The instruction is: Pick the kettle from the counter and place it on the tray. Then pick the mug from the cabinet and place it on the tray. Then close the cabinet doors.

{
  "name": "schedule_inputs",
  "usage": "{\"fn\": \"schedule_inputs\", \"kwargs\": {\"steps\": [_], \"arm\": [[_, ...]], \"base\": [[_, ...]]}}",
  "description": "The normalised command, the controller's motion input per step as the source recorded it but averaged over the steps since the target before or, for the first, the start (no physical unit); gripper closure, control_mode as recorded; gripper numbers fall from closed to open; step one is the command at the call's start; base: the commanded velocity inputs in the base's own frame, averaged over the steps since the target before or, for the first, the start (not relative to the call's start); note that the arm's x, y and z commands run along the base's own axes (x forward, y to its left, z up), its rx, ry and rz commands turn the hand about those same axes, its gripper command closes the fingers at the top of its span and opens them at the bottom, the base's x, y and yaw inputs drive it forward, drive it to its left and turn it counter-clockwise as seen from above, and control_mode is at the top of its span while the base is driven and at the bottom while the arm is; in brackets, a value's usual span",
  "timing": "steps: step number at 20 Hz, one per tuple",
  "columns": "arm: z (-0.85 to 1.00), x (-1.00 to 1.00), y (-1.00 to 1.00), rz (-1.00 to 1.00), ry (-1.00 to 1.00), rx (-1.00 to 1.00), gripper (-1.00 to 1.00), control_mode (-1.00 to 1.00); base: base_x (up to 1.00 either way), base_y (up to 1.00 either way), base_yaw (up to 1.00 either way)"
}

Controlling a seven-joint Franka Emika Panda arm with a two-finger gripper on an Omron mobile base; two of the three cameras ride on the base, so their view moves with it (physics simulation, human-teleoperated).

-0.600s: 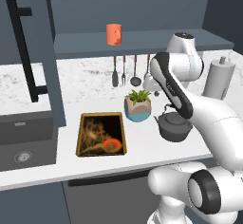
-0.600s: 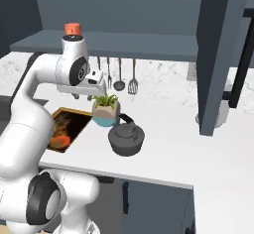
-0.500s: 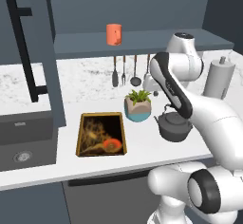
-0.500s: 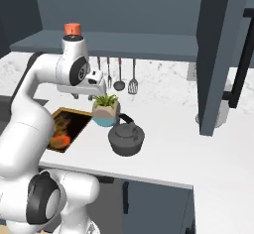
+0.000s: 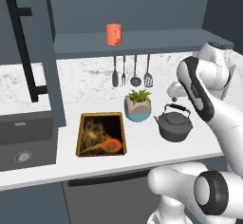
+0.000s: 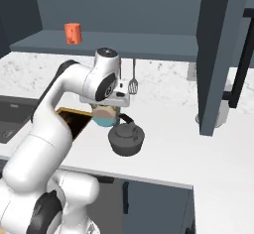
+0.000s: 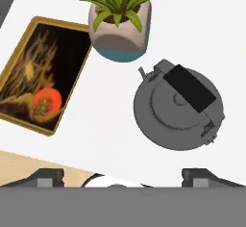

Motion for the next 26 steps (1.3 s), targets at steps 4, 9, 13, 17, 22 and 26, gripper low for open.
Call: {"fn": "schedule_inputs", "kwargs": {"steps": [4,9,13,17,22,26], "arm": [[-0.26,0.19,-0.64,0.37,0.0,0.05,-1.0,-1.0],[-0.26,0.36,-0.31,0.34,0.0,-0.02,-1.0,-1.0],[-0.38,0.31,-0.53,0.24,0.0,-0.04,-1.0,-1.0],[-0.4,0.42,-0.13,0.14,0.0,-0.05,-1.0,-1.0],[-0.33,0.48,0.13,0.01,0.0,0.0,-1.0,-1.0],[-0.24,0.41,0.03,0.0,0.0,0.0,-1.0,-1.0]], "base": [[0.0,0.0,0.0],[0.0,0.0,0.0],[0.0,0.0,0.0],[0.0,0.0,0.0],[0.0,0.0,0.0],[0.0,0.0,0.0]]}}
